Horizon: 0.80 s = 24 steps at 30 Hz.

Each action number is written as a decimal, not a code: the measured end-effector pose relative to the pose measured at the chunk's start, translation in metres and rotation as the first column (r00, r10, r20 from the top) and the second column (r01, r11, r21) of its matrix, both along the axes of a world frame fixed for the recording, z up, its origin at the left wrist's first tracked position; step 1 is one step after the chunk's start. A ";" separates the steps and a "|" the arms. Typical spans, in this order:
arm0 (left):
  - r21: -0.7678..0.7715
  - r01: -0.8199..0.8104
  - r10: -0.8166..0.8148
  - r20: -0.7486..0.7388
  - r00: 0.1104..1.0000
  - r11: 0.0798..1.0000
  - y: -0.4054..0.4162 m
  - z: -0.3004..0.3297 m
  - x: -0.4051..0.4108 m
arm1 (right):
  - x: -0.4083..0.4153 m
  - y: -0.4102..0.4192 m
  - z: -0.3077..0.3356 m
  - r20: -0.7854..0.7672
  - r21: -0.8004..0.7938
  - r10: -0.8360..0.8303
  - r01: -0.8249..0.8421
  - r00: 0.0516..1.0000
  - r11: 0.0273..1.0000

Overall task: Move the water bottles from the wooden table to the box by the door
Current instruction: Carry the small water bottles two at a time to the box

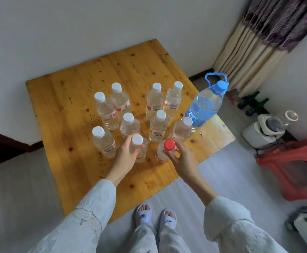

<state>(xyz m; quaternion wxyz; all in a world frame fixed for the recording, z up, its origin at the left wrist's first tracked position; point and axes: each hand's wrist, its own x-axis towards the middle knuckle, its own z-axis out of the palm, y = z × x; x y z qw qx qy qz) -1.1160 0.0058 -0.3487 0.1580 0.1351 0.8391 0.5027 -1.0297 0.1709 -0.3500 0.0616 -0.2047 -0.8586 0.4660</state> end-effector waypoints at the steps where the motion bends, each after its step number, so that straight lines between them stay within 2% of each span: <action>1: -0.014 0.000 0.000 -0.017 1.000 1.000 0.000 0.000 -0.001 | -0.001 0.000 -0.001 -0.002 0.005 0.007 -0.007 1.000 1.000; 9: -0.014 0.082 -0.084 -0.104 0.991 0.996 0.001 0.012 -0.008 | 0.023 0.016 0.008 0.011 -0.184 -0.140 0.140 0.990 0.973; 13: 0.124 0.227 -0.217 -0.085 0.972 0.966 0.030 0.036 0.004 | 0.059 0.028 0.017 -0.027 -0.182 -0.277 0.268 0.961 0.946; 20: 0.249 0.435 -0.438 -0.047 0.898 0.865 0.107 0.075 0.062 | 0.164 0.066 0.053 -0.108 -0.137 -0.531 0.516 0.841 0.845; 24: 0.313 0.572 -0.603 0.002 0.798 0.758 0.154 0.097 0.130 | 0.247 0.078 0.077 -0.143 -0.139 -0.664 0.649 0.734 0.748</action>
